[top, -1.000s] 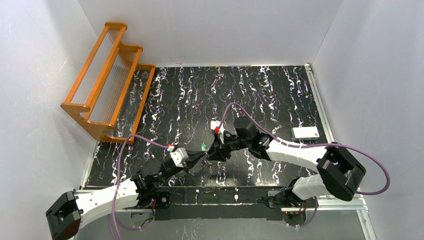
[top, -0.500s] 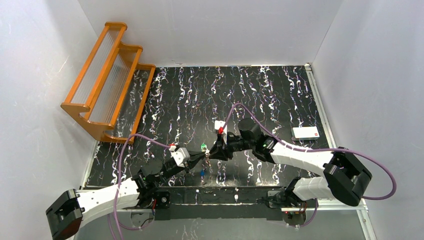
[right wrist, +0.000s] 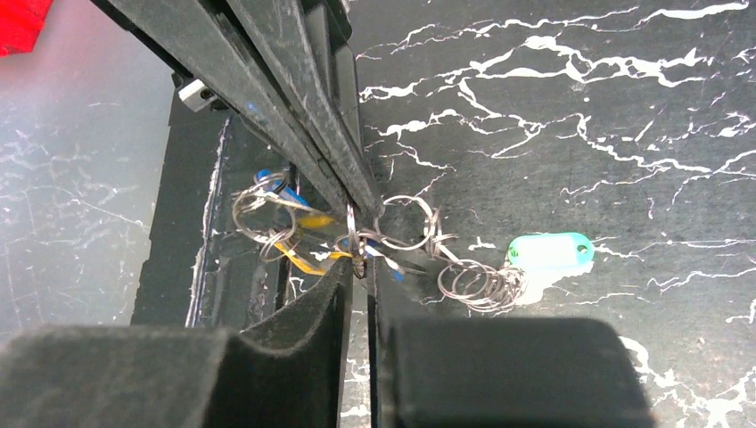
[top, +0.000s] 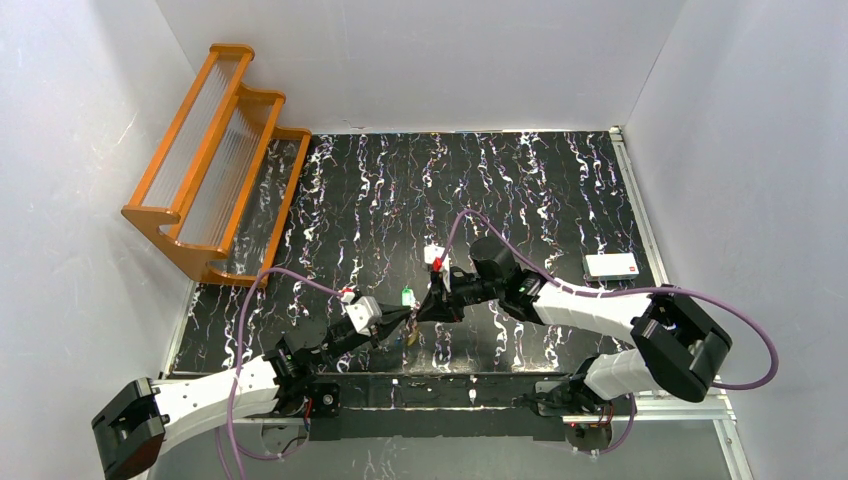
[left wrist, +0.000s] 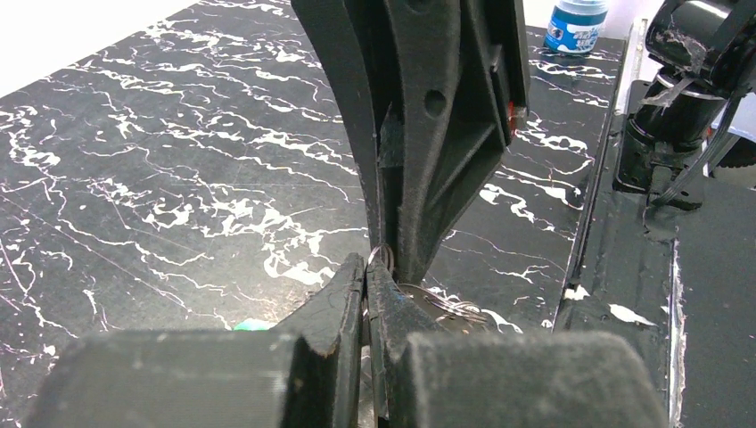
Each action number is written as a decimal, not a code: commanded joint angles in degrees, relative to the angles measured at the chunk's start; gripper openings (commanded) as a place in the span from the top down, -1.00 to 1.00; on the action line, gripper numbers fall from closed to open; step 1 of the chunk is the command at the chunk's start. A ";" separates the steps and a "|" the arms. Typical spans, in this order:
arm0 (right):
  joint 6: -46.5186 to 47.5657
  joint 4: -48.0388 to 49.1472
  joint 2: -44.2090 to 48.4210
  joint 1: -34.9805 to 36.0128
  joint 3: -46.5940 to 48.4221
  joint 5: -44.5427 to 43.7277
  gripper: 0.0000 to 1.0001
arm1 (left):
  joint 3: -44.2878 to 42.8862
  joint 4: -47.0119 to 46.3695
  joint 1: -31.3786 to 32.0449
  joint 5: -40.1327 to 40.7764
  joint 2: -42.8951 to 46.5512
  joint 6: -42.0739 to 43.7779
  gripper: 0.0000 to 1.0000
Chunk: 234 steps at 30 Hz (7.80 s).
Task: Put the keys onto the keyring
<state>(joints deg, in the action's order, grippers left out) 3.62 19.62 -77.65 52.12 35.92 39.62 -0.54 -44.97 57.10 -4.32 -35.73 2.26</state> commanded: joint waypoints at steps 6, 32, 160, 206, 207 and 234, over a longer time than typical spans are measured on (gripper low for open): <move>1.71 1.58 5.01 -0.18 -0.06 -3.20 -0.18 | 2.86 -4.95 -0.12 0.00 0.54 -0.29 1.00; 2.27 5.81 2.90 -0.18 1.18 -3.25 0.61 | 2.47 -4.95 -0.09 -1.01 -0.08 -0.31 1.00; 15.81 -27.00 -7.48 1.67 17.84 15.89 0.97 | -21.96 44.04 -0.08 -12.81 -4.52 0.76 0.59; 5.45 -4.48 3.29 1.07 2.53 -1.29 0.47 | 1.79 -2.29 -0.13 -2.49 9.53 -11.71 1.00; 5.46 -4.23 3.41 1.10 2.31 -1.25 0.46 | 1.74 -2.38 -0.12 -2.53 9.61 -11.67 1.00; 8.83 -0.56 13.09 0.97 -0.52 -8.53 -0.23 | 2.38 -4.07 -0.13 -2.70 13.75 -8.96 1.00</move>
<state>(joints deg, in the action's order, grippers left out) 9.85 17.30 -68.34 53.32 35.66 35.33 -0.56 -45.04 56.99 -7.07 -23.70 -8.51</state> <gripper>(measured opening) 0.589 0.010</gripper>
